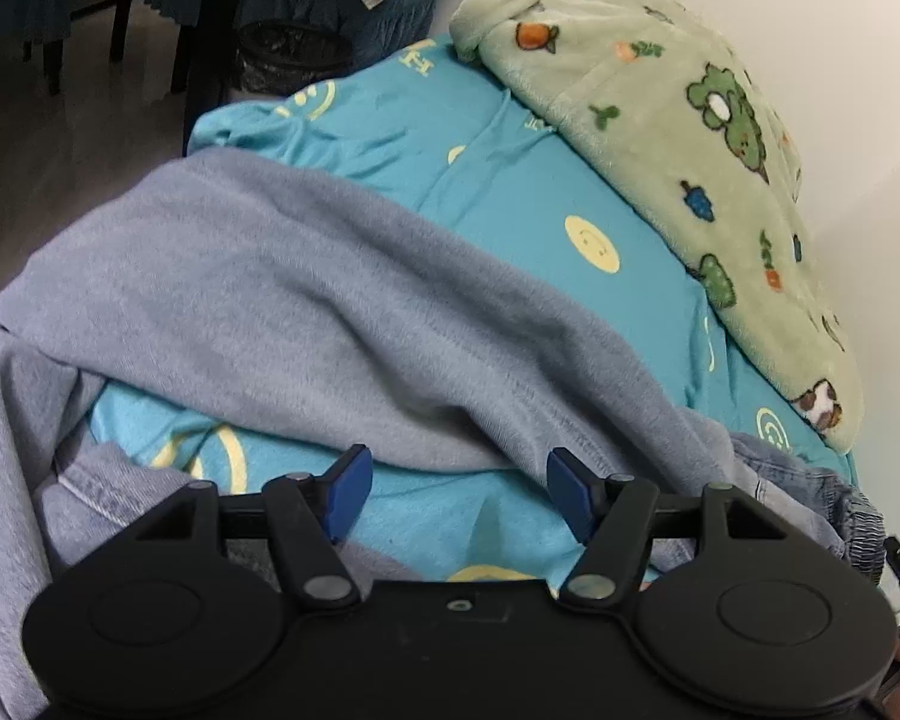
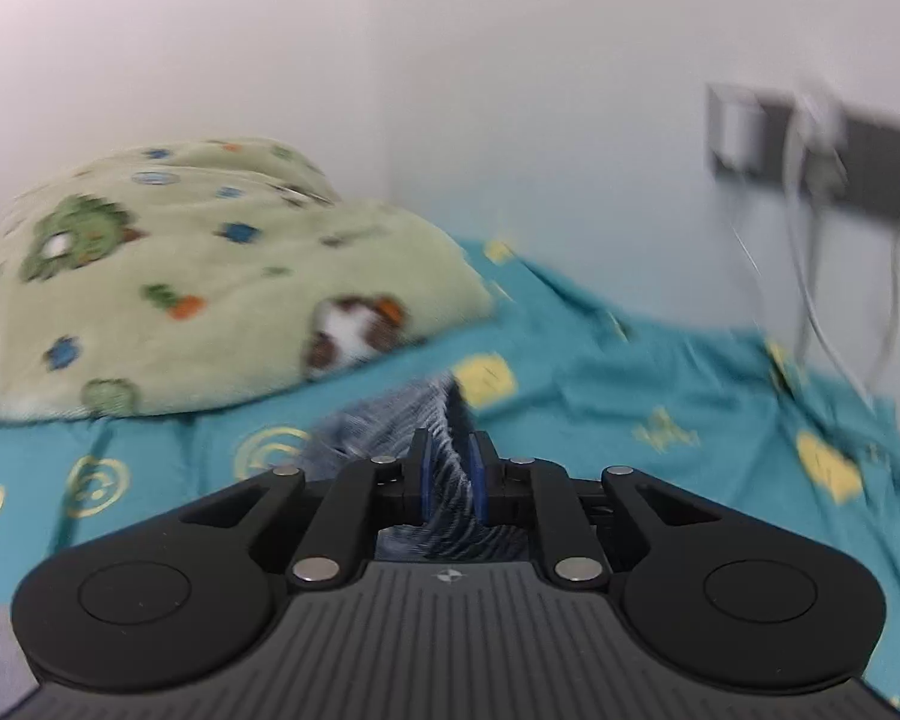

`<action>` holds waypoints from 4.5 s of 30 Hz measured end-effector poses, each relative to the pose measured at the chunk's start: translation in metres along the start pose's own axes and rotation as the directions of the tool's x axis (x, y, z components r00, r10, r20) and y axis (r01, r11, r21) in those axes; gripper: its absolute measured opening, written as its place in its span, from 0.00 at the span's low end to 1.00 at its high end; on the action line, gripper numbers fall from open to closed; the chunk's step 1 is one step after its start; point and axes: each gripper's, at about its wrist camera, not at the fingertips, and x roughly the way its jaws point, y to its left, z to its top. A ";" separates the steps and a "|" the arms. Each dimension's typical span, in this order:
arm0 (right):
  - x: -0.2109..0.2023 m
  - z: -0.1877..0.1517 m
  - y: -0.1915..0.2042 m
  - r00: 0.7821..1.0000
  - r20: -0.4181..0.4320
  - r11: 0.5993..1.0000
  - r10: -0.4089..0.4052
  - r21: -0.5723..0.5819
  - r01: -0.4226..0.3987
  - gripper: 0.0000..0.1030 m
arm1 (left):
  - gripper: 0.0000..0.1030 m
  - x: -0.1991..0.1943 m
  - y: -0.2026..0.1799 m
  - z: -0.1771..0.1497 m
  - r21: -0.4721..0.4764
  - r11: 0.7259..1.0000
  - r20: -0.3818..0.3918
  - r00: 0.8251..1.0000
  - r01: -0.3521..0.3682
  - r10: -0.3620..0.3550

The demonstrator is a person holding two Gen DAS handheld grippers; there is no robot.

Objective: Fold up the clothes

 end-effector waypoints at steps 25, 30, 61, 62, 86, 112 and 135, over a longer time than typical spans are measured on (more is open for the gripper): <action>-0.114 -0.072 0.287 0.502 -0.462 0.294 0.731 -0.449 -0.843 0.08 | 0.64 -0.046 0.072 0.048 -0.197 0.976 0.171 0.984 0.090 -0.056; -0.181 -0.118 0.247 0.508 -0.520 0.178 0.687 -0.558 -0.811 0.06 | 0.64 -0.054 0.079 0.047 -0.173 0.985 0.175 0.985 0.030 0.000; -0.165 -0.160 0.218 0.519 -0.531 0.347 0.670 -0.394 -0.851 0.08 | 0.04 0.027 0.063 0.076 0.026 0.957 0.191 0.942 -0.287 0.277; -0.167 -0.160 0.218 0.523 -0.529 0.348 0.668 -0.399 -0.848 0.08 | 0.04 0.013 0.067 0.076 -0.036 0.966 0.206 0.944 -0.256 0.258; -0.169 -0.163 0.208 0.533 -0.531 0.396 0.659 -0.358 -0.846 0.08 | 0.55 -0.042 0.051 0.067 -0.134 0.947 0.275 0.907 -0.291 0.318; -0.154 -0.107 0.189 0.430 -0.434 0.474 0.791 -0.008 -0.880 0.13 | 0.01 -0.139 0.163 0.045 -0.481 0.877 0.306 0.932 -0.026 0.195; -0.102 -0.135 0.110 0.261 -0.535 0.594 0.804 0.743 -0.309 0.55 | 0.52 -0.040 0.298 0.022 -0.808 0.584 0.088 0.996 0.080 -0.014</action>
